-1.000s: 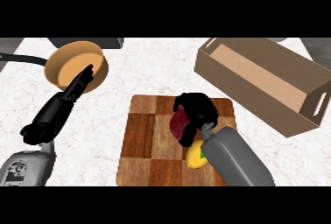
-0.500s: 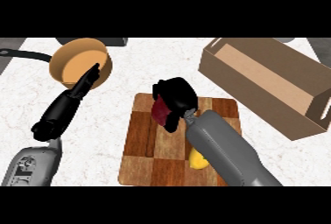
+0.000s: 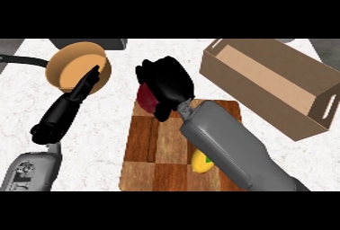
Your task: Pick the pear from the cutting board and place it in the cardboard box
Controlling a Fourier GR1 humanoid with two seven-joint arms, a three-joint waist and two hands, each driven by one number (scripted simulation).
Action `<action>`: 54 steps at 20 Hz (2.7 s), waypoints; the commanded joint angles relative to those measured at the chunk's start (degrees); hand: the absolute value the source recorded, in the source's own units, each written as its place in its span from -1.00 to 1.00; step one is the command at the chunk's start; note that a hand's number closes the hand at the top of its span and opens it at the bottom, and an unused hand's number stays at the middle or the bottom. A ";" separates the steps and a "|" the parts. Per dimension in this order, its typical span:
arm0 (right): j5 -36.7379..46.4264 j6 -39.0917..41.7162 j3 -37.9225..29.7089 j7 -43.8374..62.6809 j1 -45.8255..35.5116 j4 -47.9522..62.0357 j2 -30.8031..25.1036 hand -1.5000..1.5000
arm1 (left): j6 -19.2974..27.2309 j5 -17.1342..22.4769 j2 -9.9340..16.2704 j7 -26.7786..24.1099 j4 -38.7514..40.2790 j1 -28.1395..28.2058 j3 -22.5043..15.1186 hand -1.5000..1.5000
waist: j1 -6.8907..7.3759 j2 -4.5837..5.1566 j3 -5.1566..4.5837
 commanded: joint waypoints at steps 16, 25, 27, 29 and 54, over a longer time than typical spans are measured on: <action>-0.70 -6.29 -28.51 12.28 -6.78 0.16 -10.17 1.00 | -1.61 0.59 0.51 0.60 -2.58 0.83 0.87 0.00 | 0.34 0.30 0.00; -3.70 7.61 -31.14 4.12 -6.04 14.89 -20.64 1.00 | -0.75 -0.60 -0.32 -0.32 -0.52 -0.94 0.52 0.00 | 0.31 0.57 -0.01; -4.28 9.42 -32.49 1.43 -8.25 20.97 -22.61 1.00 | -1.71 0.04 0.03 -1.16 -0.73 0.72 0.69 0.00 | 1.34 0.76 -0.01; -4.77 9.93 -33.64 -1.96 -8.32 25.23 -24.44 1.00 | -1.76 -0.30 -0.36 -0.29 -2.52 1.09 -0.16 0.00 | 1.49 0.75 0.02; -36.31 7.60 -66.29 -20.08 -11.58 36.67 -26.43 -1.00 | -1.97 -0.75 0.07 -3.74 -0.02 2.20 1.34 0.00 | 0.89 0.89 0.10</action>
